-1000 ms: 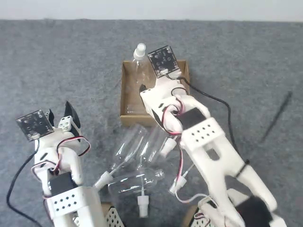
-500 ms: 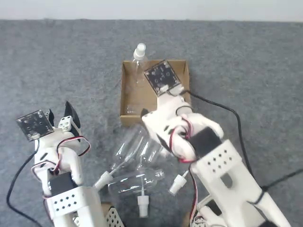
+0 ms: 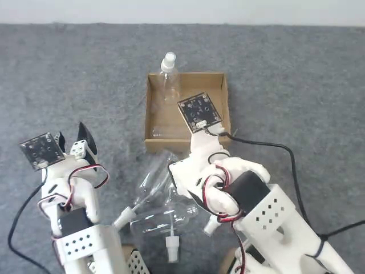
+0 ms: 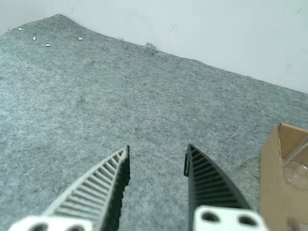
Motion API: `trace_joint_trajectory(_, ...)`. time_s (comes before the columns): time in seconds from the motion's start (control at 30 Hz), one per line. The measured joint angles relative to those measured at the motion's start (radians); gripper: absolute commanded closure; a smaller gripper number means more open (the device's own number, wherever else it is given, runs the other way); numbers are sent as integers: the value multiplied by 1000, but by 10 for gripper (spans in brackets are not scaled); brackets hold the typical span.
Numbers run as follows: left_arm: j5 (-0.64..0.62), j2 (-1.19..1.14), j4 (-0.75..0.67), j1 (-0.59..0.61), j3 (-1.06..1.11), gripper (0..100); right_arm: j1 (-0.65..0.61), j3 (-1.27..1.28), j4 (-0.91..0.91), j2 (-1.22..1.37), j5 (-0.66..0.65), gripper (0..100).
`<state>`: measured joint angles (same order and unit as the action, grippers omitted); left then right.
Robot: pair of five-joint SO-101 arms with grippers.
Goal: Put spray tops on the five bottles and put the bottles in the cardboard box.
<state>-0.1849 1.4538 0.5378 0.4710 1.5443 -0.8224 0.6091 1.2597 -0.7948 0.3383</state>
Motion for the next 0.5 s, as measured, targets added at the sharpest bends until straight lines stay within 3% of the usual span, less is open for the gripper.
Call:
trace_joint_trajectory(0.2, 0, 0, 0, 0, 0, 823, 0, 63, -44, 28, 48, 738)
trace_joint_trajectory(0.5, 0, 0, 0, 0, 0, 823, 8, 63, -221, 310, 92, 738)
